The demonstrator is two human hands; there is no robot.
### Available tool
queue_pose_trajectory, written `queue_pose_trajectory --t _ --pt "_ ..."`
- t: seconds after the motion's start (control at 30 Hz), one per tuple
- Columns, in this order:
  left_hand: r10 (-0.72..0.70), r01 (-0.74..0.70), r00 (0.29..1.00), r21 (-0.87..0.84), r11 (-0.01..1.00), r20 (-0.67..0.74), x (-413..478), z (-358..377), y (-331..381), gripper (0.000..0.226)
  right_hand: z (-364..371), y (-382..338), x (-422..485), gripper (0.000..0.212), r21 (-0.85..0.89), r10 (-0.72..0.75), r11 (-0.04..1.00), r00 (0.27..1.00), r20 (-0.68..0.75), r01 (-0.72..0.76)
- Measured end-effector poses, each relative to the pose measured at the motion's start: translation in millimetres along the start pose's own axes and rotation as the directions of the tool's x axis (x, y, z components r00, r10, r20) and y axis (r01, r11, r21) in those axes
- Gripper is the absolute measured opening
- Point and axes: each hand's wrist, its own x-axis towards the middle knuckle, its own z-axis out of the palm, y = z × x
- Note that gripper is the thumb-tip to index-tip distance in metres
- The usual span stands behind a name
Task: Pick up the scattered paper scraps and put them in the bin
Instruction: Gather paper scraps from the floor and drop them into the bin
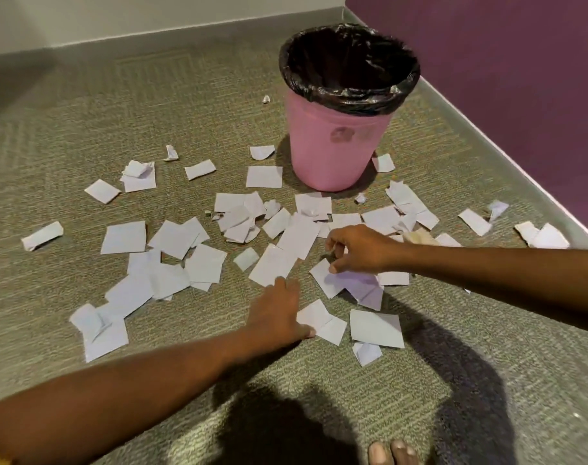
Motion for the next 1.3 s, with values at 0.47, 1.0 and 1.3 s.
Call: queue_pose_trajectory --t 0.47,1.0,1.3 --pt "0.121 -0.104 0.992 -0.328 0.939 0.032 16.2 -3.5 -14.0 0.031 46.4 -14.5 20.5 0.041 -0.080 -0.110 0.990 0.992 0.067 0.115" --pt "0.528 -0.530 0.844 -0.004 0.848 -0.090 5.1 12.4 15.2 0.021 38.2 23.1 -47.0 0.032 -0.268 0.028 0.960 0.930 0.367 0.076" --pt "0.465 -0.465 0.885 -0.007 0.885 0.007 13.8 3.6 21.9 0.025 67.4 55.0 -75.2 0.084 -0.624 -0.241 0.692 0.931 0.273 0.362"
